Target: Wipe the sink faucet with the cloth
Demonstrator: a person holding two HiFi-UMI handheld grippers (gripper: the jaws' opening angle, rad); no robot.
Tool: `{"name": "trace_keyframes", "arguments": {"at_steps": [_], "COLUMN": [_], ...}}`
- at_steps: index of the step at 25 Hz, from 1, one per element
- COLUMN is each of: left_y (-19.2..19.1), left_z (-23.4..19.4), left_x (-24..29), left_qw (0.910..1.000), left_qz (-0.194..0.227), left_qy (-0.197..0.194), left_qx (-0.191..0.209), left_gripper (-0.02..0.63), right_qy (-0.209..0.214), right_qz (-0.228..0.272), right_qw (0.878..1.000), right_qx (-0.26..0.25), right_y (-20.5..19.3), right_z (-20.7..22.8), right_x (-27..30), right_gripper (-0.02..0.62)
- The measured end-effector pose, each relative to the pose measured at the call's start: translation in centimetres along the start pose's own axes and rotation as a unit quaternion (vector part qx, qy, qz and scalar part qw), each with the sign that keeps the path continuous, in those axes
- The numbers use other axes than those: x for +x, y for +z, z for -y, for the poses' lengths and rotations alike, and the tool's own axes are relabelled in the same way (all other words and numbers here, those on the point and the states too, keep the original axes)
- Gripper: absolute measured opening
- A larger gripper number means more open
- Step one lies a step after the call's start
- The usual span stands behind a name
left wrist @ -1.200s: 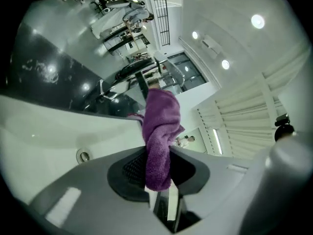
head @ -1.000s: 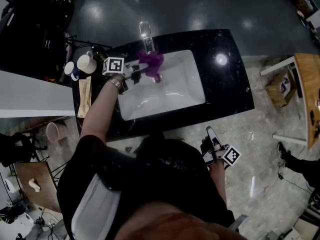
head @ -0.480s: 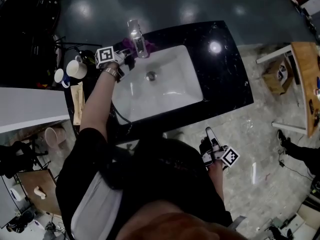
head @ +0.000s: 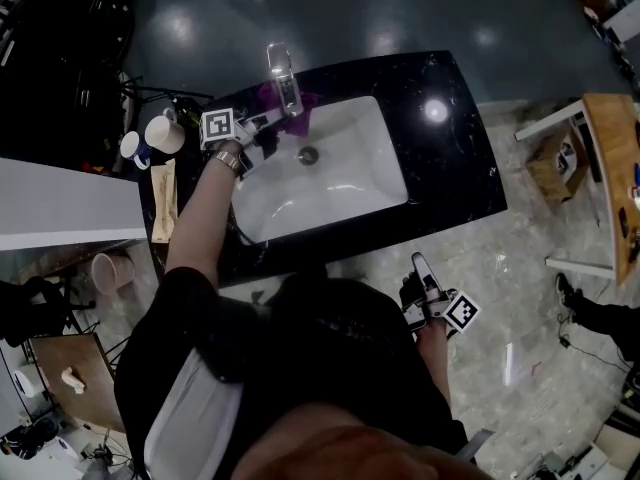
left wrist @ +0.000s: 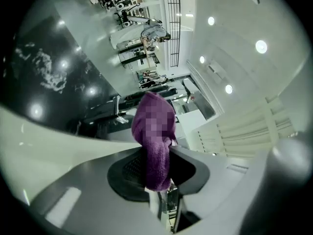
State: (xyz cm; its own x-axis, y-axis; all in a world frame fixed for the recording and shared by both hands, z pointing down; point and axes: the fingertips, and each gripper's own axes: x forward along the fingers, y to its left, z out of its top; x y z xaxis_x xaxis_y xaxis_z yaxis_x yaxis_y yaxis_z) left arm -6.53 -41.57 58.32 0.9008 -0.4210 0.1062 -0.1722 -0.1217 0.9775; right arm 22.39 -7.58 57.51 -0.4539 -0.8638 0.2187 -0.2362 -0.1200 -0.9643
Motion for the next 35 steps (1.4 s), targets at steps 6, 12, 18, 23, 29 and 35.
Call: {"name": "trace_keyframes", "arguments": {"at_steps": [6, 12, 18, 23, 29, 35], "left_y": [-8.2, -18.1, -27.8, -34.7, -40.9, -45.6], "left_z": [3.8, 8.2, 12.3, 13.4, 14.7, 15.2], "left_x": [-2.5, -4.9, -7.4, -9.4, -12.2, -16.0], "left_qw": [0.9996, 0.9989, 0.9967, 0.9968, 0.9937, 0.9912], "left_qz": [-0.008, 0.000, 0.008, 0.006, 0.002, -0.011], "left_qy": [-0.021, -0.013, -0.031, -0.024, -0.020, -0.015], "left_qx": [0.016, 0.046, 0.074, 0.076, 0.110, 0.131], "left_gripper": [0.087, 0.087, 0.087, 0.087, 0.088, 0.089], "right_qy": [0.038, 0.092, 0.136, 0.162, 0.188, 0.200], "right_qz": [-0.047, -0.133, -0.221, -0.276, -0.336, -0.390], "right_qw": [0.998, 0.982, 0.960, 0.939, 0.913, 0.891], "right_qx": [-0.029, -0.097, -0.107, -0.125, -0.133, -0.122], "right_y": [0.8, 0.6, -3.3, -7.3, -13.0, -20.9], "right_z": [-1.4, -3.6, -5.0, -7.0, -9.1, -10.3], "right_x": [-1.5, -3.1, -3.5, -2.9, -2.6, -3.0], "right_gripper": [0.011, 0.011, 0.011, 0.012, 0.119, 0.256]}}
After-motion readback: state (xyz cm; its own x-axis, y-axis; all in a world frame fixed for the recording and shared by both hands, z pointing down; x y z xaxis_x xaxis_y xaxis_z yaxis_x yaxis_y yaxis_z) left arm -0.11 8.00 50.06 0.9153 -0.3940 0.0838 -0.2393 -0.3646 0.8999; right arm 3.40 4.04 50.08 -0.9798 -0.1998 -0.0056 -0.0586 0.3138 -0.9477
